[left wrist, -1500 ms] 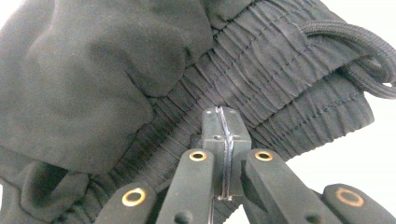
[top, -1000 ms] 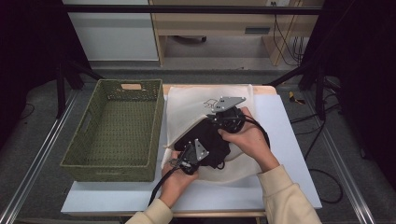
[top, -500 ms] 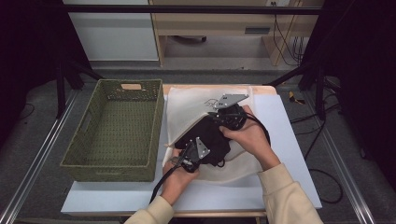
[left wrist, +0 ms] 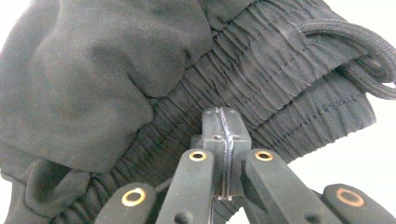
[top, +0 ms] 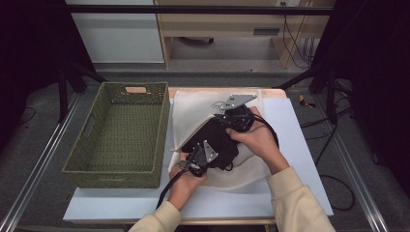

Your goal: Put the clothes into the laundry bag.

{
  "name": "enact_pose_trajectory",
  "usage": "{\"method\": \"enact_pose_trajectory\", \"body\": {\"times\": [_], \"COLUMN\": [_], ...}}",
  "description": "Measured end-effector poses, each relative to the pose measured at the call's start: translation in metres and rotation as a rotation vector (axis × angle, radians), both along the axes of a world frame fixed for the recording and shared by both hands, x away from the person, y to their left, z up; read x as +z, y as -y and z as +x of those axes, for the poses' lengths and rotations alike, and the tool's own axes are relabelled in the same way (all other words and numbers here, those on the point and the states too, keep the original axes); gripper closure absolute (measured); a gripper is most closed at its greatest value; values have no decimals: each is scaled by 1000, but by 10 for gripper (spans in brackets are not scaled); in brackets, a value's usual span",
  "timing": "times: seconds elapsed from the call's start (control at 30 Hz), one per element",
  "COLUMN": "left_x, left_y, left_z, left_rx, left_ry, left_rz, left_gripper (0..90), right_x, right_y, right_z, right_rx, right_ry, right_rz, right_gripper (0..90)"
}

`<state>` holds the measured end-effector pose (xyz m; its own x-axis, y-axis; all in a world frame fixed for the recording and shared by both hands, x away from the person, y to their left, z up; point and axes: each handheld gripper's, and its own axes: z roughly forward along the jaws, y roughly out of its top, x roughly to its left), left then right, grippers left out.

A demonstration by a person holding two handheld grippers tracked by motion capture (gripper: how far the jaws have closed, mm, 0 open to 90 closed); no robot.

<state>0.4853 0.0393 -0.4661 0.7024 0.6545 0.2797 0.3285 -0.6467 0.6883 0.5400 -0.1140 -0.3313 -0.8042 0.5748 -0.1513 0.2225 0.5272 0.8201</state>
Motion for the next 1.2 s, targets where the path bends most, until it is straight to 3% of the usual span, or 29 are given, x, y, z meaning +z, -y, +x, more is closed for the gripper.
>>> {"method": "enact_pose_trajectory", "body": {"times": [0.77, 1.2], "left_x": [-6, -6], "left_y": [7, 11], "left_z": [11, 16], "left_rx": [48, 61], "left_ry": [26, 32], "left_rz": [-31, -26], "left_gripper": [900, 900], "right_x": [-1, -1], "right_y": [-4, -6], "right_z": [-4, -4], "right_rx": [7, 11], "right_ry": [-3, -5], "right_rz": [-9, -10], "right_gripper": [868, 868]}}
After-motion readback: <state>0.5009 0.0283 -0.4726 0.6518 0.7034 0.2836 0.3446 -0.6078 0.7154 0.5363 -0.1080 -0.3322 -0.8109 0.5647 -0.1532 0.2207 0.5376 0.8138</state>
